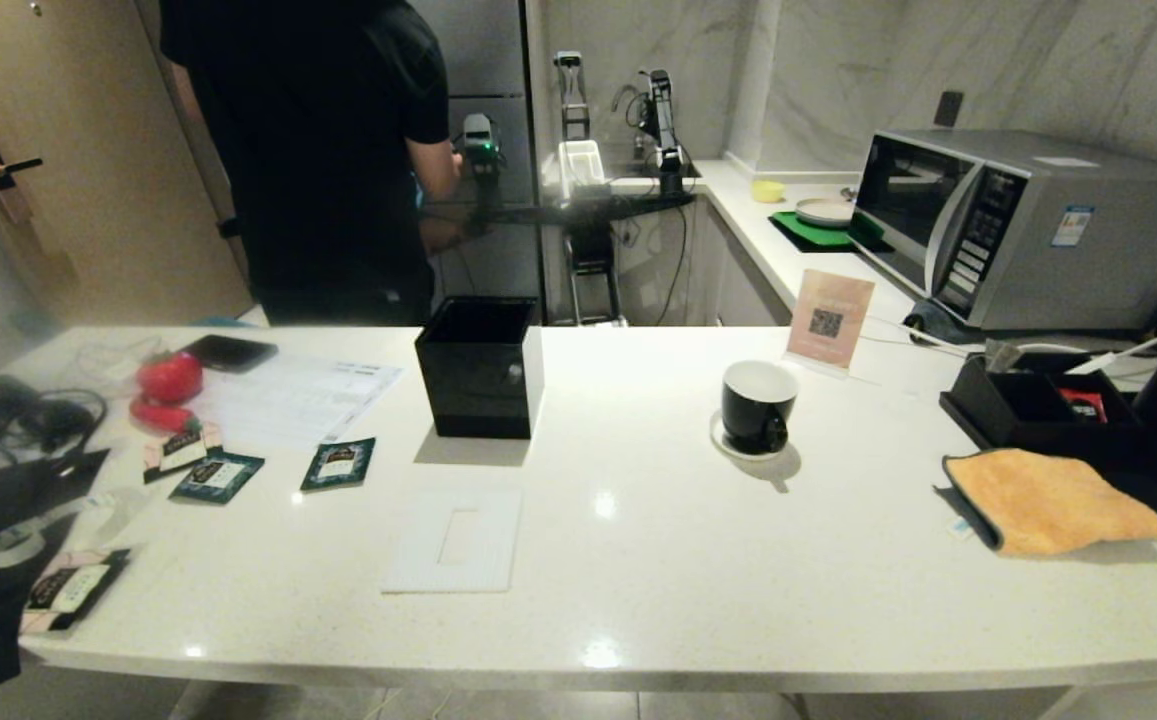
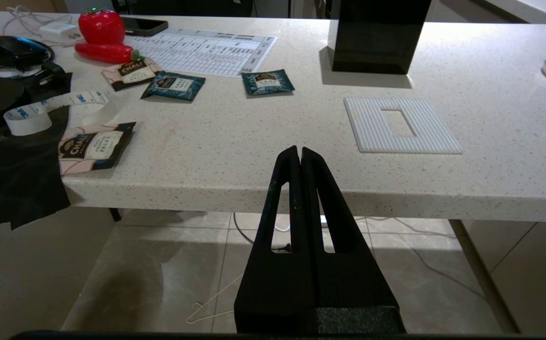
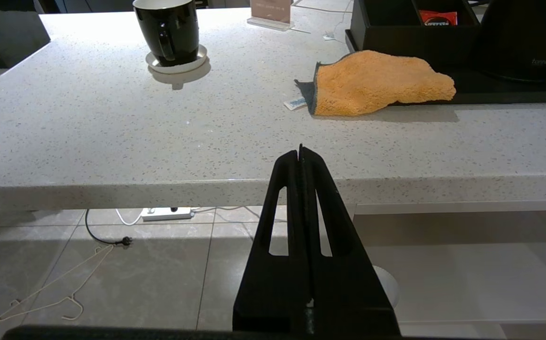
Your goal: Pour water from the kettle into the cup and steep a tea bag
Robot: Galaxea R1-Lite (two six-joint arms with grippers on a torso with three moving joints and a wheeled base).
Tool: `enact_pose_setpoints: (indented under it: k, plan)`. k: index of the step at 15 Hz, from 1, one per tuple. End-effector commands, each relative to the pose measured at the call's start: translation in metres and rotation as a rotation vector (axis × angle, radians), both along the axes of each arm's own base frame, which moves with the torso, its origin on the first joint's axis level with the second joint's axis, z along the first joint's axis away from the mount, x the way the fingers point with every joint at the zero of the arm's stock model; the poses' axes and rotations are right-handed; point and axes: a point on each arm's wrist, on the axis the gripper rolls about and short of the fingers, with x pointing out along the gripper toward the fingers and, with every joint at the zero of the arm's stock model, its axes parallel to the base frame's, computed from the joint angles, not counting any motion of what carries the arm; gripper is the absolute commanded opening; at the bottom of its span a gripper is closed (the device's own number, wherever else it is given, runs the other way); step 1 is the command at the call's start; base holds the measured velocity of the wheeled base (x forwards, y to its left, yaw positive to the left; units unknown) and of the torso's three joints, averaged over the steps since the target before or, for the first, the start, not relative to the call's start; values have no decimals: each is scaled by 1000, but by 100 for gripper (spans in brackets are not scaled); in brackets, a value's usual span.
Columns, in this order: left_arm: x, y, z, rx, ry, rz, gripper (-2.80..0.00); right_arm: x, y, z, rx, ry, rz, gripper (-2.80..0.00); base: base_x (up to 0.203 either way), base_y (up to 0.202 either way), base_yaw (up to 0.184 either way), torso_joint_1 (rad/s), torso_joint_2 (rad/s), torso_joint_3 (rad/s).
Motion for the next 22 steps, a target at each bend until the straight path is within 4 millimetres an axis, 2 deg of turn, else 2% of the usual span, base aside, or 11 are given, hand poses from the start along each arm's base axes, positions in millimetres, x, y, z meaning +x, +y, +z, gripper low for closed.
enact_pose_setpoints:
  k: [1, 16, 22]
  plan:
    - [0, 0, 0, 0, 1, 0, -280, 0, 0, 0, 2, 2, -1, -280, 0, 0, 0, 0, 0, 0]
    - [0, 0, 0, 2, 2, -1, -280, 0, 0, 0, 1, 2, 0, -280, 0, 0, 0, 0, 0, 0]
    - [0, 0, 0, 2, 1, -1, -280, 0, 0, 0, 0, 2, 0, -280, -1, -155, 3, 3, 5, 0]
